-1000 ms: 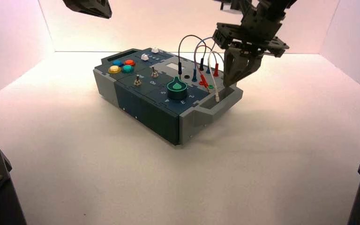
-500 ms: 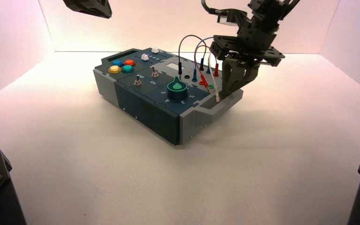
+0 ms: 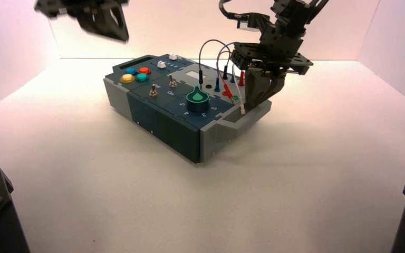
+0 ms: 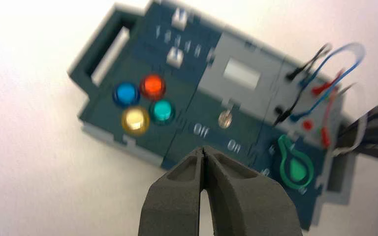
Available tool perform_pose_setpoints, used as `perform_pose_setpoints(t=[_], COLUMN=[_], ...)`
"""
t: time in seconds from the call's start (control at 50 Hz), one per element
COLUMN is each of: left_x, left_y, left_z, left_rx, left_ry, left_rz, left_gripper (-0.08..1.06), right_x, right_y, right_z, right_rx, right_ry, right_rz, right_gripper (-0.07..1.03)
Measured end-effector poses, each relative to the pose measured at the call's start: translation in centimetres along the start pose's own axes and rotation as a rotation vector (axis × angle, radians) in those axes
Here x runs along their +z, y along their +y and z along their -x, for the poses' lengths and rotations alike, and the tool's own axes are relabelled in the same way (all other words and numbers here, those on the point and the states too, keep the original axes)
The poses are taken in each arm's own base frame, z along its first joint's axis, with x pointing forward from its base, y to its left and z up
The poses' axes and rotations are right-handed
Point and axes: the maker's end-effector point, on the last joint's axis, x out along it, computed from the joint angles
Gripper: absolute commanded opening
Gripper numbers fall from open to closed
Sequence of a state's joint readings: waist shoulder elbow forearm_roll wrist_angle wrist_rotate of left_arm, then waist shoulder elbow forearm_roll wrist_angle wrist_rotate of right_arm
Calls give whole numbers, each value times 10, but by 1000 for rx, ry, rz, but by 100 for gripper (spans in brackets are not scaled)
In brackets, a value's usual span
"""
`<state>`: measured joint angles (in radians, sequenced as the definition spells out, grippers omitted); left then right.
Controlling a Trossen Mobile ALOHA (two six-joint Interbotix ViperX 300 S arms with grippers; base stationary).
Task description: Flip the bottom switch off with the left gripper.
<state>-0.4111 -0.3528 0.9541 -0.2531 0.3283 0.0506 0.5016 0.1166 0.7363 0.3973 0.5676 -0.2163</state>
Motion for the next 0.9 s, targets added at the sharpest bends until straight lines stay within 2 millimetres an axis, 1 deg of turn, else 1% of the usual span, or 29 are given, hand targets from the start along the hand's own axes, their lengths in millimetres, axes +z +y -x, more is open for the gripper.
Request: perform_pose_setpoints(t=[0.06,0.2,0.3,0.34,0.4,0.42,0.58,0.9], left_x=[-4,-9,-12,-14,-14,-14,-18,-32], left_y=[1,-1,-4,-10,-14,-20,-34,-28], left_z=[-3,-2,3,8,10,12,12,1], left_rx=[1,-3,-13,-29,-38,-51,-84,-68], left_ry=[20,48,70,74,73,70,81,104], left_rz=[4,4,1,-10,-12,-17,-33,-12], left_gripper=[-3,-3,-3,-3,-3,-3,-3,-3], right_x=[0,0,1,1,1,1,5,6], right_y=[0,0,0,1,0,0,1,1], right_z=[0,0,0,0,0,0,0,0], right_rx=[1,0,-1,0,-1,-1,-1,-2], right_ry=[0,2,0,1,1,1,-5,-4], right_rz=[2,2,3,6,6,6,12,13], right_gripper=[-2,-2,-2,-2,-2,-2,-2,-2])
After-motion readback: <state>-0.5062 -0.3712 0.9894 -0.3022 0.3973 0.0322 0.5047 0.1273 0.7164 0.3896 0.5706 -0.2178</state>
